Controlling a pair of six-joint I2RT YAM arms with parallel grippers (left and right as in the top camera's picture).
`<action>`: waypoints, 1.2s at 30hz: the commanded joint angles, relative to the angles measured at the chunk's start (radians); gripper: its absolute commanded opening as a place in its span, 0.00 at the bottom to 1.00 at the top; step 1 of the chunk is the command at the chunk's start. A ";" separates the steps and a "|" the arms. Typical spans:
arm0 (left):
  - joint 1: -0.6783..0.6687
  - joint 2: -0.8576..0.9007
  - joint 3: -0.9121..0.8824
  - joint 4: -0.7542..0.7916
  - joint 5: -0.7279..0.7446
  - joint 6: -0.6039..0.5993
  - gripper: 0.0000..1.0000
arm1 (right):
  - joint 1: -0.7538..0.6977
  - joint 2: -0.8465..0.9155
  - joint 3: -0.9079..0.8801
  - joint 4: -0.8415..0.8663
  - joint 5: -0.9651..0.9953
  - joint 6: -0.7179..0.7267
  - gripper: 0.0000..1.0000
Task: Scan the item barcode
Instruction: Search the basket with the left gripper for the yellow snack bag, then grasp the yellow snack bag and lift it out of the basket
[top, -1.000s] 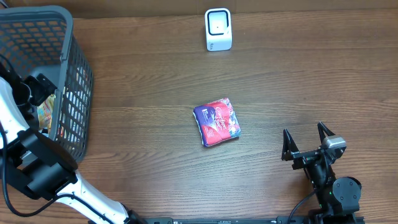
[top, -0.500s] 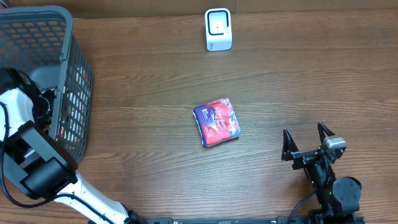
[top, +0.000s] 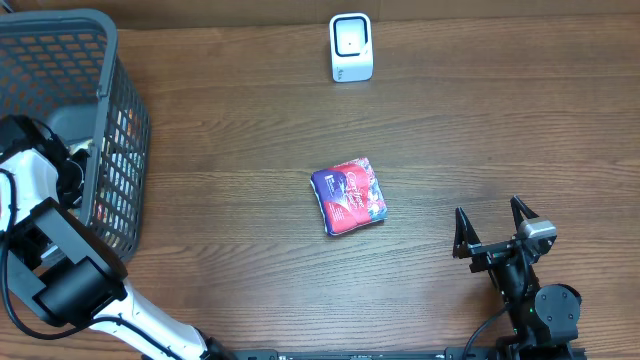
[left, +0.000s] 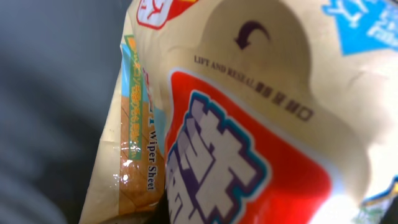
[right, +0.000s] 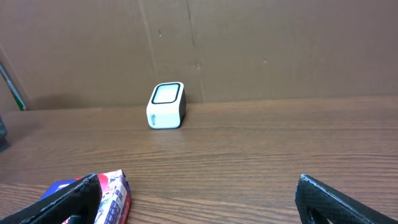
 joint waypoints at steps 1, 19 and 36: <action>-0.008 0.043 0.080 -0.144 0.010 -0.022 0.04 | 0.003 -0.008 -0.010 0.005 0.006 -0.003 1.00; -0.064 -0.473 0.374 -0.269 0.222 -0.028 0.04 | 0.003 -0.008 -0.010 0.005 0.006 -0.003 1.00; -0.834 -0.528 0.070 -0.482 -0.037 -0.282 0.04 | 0.003 -0.008 -0.010 0.005 0.006 -0.003 1.00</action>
